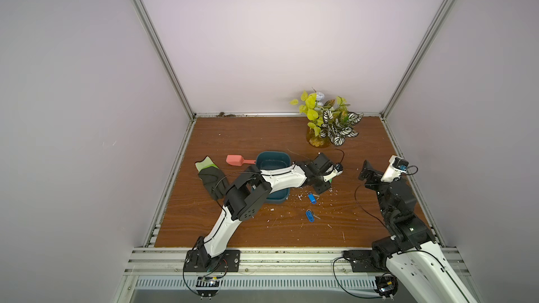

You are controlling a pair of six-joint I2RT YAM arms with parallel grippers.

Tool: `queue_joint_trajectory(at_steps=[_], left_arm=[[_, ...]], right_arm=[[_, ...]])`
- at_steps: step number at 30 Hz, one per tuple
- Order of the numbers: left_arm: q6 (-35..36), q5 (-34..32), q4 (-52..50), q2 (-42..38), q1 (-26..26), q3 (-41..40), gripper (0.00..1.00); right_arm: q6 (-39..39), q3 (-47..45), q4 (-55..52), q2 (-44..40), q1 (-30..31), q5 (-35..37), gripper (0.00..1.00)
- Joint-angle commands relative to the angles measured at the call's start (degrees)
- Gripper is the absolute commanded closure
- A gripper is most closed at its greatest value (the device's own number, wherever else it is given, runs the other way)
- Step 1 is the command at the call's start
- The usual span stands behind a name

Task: Take the keys out of the storage box
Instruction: Place the key at the center of the board.

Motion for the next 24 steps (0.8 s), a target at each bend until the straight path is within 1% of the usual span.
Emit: queue_joint_trajectory(at_steps=[1, 3, 5, 6, 8, 10, 12, 15, 18, 22, 24], left_arm=[[-0.94, -1.15, 0.6, -6.63, 0.45, -1.37, 0.63], [-1.65, -1.28, 1.6, -9.39, 1.22, -3.07, 0.6], [-2.66, -1.17, 2.77, -12.54, 2.24, -4.9, 0.6], [-3.32, -1.05, 3.47, -14.36, 3.01, -7.64, 0.59], [-4.69, -1.35, 4.79, -17.9, 4.51, -10.56, 0.58], [-6.34, -3.07, 5.74, -21.76, 6.1, -13.74, 0.55], [-7.77, -6.4, 6.51, -25.22, 7.19, -16.77, 0.51], [-8.6, -11.15, 6.95, -30.22, 8.33, -20.91, 0.43], [-10.61, -14.85, 6.6, -34.37, 9.89, -24.23, 0.38], [-15.93, -15.67, 6.99, -40.12, 14.29, -29.62, 0.33], [-18.64, -15.48, 7.71, -43.21, 17.03, -32.72, 0.31]], right_arm=[[-0.35, 2.04, 1.37, 0.19, -0.19, -2.62, 0.01], [-0.95, 2.53, 1.44, 1.0, -0.22, -4.51, 0.01], [-1.45, 3.26, 1.45, 2.02, -0.22, -6.69, 0.01], [-1.54, 3.66, 1.46, 2.47, -0.21, -7.73, 0.01], [-1.63, 4.47, 1.53, 3.6, -0.24, -9.68, 0.01], [-1.96, 5.36, 1.87, 4.7, -0.24, -12.61, 0.01], [-2.91, 6.39, 2.49, 6.12, -0.22, -16.5, 0.01], [-4.21, 8.8, 2.3, 9.07, -0.2, -22.09, 0.07], [-5.75, 12.37, 1.0, 13.5, -0.16, -27.89, 0.12], [-4.9, 17.58, -1.27, 21.01, 0.62, -35.65, 0.19], [-4.38, 20.12, -2.68, 24.98, 2.33, -36.93, 0.22]])
